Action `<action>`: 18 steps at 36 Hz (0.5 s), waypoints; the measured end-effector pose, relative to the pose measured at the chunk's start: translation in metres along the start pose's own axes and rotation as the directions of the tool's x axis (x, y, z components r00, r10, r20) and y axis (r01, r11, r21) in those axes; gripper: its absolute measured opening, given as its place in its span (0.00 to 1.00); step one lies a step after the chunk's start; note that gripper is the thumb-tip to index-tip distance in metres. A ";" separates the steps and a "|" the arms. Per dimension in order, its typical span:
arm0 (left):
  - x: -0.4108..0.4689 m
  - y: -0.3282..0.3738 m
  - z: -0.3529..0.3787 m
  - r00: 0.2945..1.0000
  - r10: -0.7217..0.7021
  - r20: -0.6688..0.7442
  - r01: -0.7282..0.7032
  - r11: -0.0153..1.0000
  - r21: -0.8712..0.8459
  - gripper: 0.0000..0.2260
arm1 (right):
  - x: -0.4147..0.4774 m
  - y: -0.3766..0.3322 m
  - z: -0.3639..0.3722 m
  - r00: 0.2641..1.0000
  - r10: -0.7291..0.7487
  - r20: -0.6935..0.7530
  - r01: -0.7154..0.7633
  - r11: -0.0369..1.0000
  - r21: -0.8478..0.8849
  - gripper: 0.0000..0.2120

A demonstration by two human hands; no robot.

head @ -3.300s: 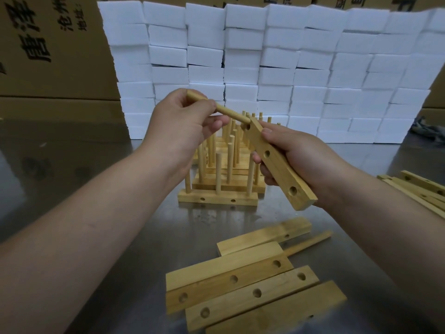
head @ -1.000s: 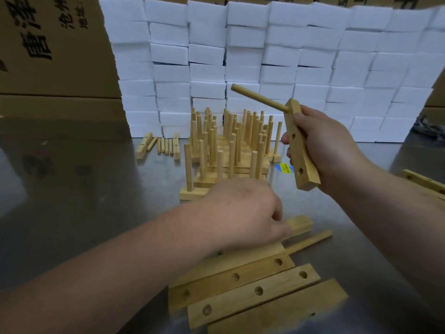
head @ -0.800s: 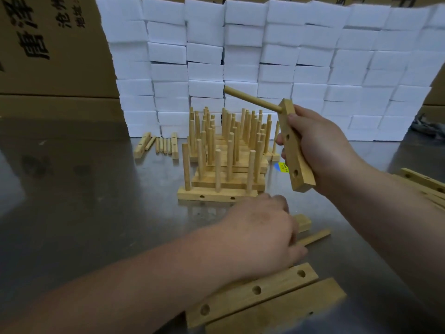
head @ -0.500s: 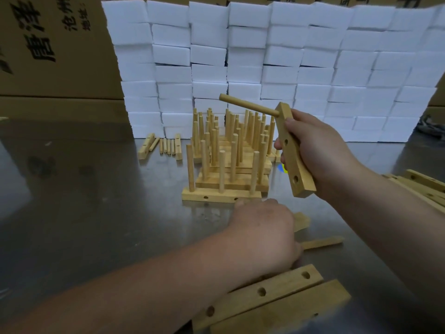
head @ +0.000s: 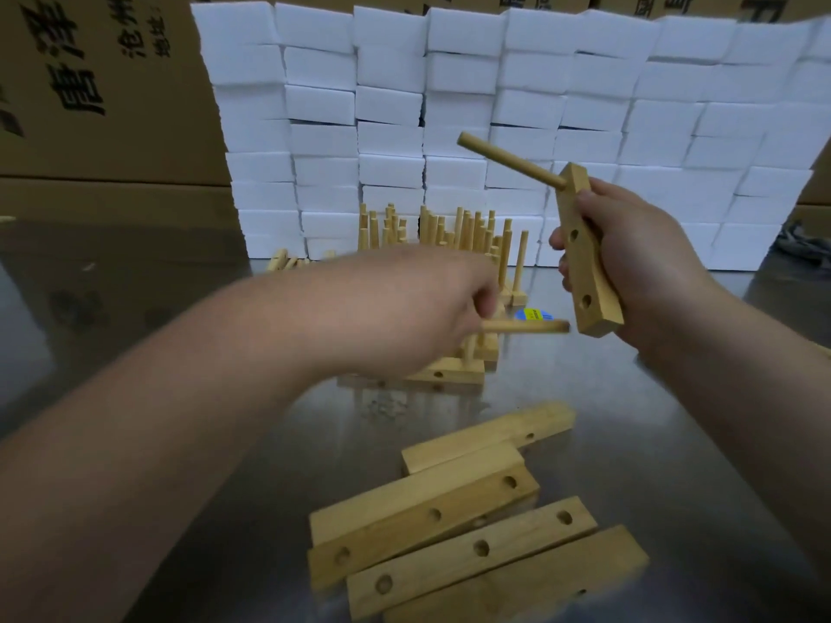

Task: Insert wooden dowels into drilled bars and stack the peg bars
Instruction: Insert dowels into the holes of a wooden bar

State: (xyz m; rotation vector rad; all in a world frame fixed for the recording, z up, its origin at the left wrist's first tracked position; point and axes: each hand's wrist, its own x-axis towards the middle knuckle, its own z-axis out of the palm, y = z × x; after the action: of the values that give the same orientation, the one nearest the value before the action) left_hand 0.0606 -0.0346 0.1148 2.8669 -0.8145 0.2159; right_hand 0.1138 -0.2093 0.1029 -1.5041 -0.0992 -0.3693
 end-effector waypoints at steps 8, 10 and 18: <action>-0.002 -0.014 -0.021 0.983 -0.073 -0.169 0.044 0.984 -0.172 0.11 | -0.002 0.002 0.001 0.999 0.037 0.017 -0.037 0.999 0.007 0.10; -0.001 -0.010 -0.017 0.978 -0.067 -0.200 0.022 0.976 -0.218 0.11 | -0.003 0.003 0.003 0.998 0.051 0.021 -0.051 0.999 0.011 0.09; 0.003 -0.005 -0.005 0.958 -0.047 -0.281 -0.016 0.976 -0.216 0.09 | -0.006 0.003 0.006 0.994 0.095 0.061 -0.100 0.991 0.093 0.11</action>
State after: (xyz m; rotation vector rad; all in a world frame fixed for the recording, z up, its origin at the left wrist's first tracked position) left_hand 0.0657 -0.0307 0.1200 2.5580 -0.7099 0.4937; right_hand 0.1103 -0.2027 0.0991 -1.4185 -0.0867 -0.2399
